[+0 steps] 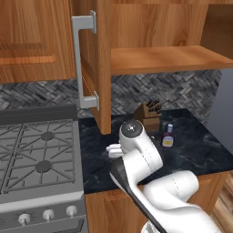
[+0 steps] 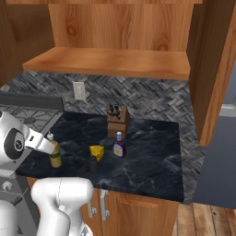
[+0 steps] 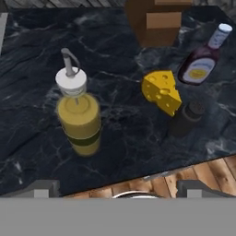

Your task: There are various items on the counter. Only move the condiments/shakers into the cabinet.

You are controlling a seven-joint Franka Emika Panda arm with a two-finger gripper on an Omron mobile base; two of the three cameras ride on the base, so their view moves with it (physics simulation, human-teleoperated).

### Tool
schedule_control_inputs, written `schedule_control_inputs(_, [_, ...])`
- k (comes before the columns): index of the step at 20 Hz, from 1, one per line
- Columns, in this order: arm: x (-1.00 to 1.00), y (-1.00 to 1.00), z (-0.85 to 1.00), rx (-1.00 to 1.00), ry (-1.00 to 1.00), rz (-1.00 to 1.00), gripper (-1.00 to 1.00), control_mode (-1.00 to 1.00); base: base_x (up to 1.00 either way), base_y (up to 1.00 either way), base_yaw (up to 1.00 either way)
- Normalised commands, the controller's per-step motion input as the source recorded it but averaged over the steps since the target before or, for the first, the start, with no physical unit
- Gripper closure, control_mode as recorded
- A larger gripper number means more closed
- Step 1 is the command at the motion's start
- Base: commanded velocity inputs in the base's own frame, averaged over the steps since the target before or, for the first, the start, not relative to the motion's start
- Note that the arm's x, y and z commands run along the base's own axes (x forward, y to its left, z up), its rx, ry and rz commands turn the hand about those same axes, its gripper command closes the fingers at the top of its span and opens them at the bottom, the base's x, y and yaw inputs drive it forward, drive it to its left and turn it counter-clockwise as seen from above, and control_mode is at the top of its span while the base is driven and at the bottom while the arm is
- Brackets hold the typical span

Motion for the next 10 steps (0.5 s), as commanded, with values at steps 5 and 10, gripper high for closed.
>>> schedule_control_inputs(5, [0.29, 0.00, 0.00, 0.01, -0.04, 0.00, -1.00, -1.00, 0.00, 0.00, 0.00])
schedule_control_inputs(10, [0.18, 0.15, -0.01, 0.03, -0.01, 0.00, -1.00, -1.00, 0.00, 0.00, 0.00])
